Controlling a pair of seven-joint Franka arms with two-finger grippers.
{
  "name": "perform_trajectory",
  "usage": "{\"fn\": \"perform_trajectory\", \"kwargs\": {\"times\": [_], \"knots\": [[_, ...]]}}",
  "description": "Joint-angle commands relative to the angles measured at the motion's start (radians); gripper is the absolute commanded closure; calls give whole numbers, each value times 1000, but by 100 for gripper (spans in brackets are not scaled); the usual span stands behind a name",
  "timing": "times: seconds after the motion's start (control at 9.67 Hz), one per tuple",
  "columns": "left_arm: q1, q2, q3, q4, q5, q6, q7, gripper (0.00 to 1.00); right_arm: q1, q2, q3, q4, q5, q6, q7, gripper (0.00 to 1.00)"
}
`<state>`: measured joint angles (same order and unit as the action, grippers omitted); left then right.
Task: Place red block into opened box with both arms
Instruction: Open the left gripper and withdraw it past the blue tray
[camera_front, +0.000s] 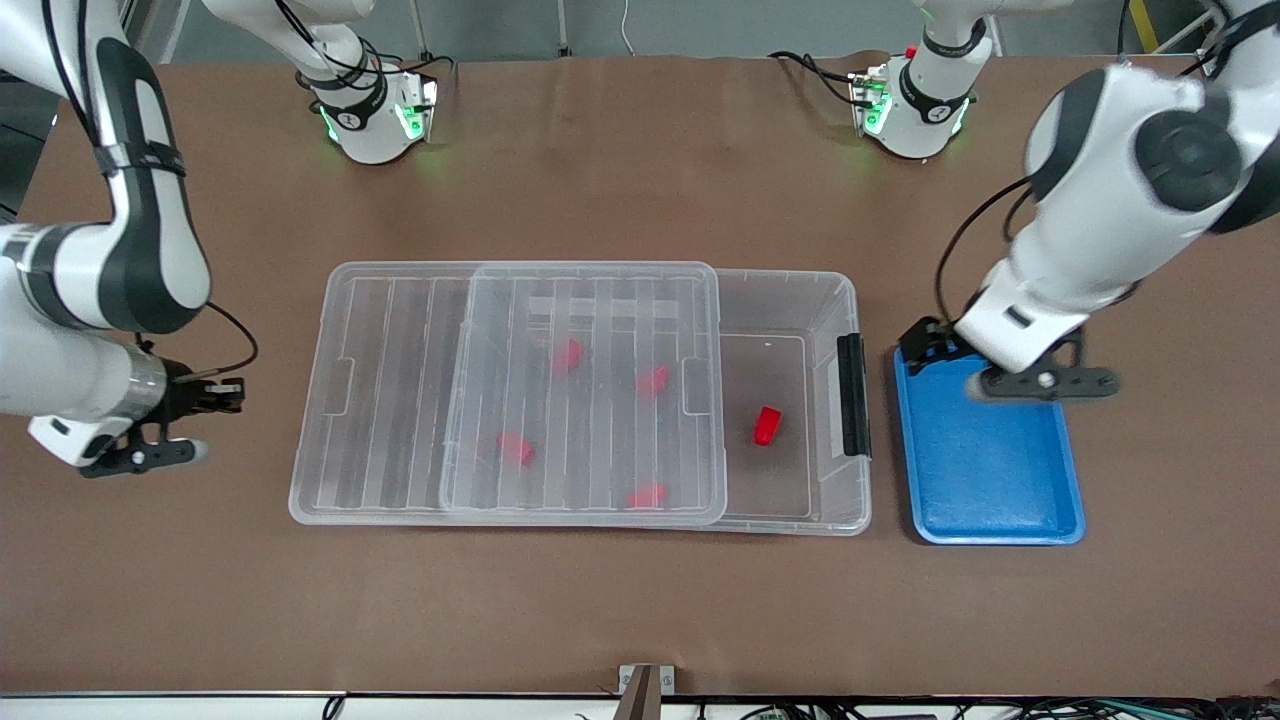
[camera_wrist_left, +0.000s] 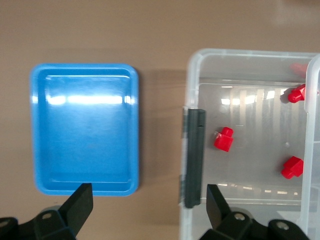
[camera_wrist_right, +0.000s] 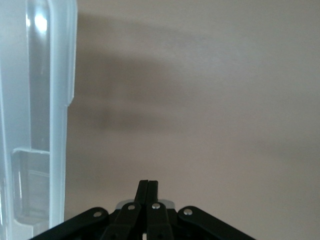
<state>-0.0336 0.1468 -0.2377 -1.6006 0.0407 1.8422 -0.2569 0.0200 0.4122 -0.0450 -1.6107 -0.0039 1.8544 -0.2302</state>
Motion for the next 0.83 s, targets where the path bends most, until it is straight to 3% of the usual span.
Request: {"fn": "perform_trajectory", "kwargs": {"times": [0.0,0.21,0.31,0.52,0.72], "knots": [[7,-76,52,-58,-25,-43,50,0,-17,11,8,-11,8,25,-70,100],[30,-113,70,-64,-28,-63,68,0,-9,37,22,-12,10,31,-72,100],[17,-157,137,-87,-57,-98,90,0,-11,39,49,-11,15,23,-61,100],[12,-225,169,-146,-88,-113,169,0,-9,37,66,-9,73,3,-58,100],[3,-211,169,-150,-87,-150,174,0,-5,39,74,0,148,-15,-31,100]]}}
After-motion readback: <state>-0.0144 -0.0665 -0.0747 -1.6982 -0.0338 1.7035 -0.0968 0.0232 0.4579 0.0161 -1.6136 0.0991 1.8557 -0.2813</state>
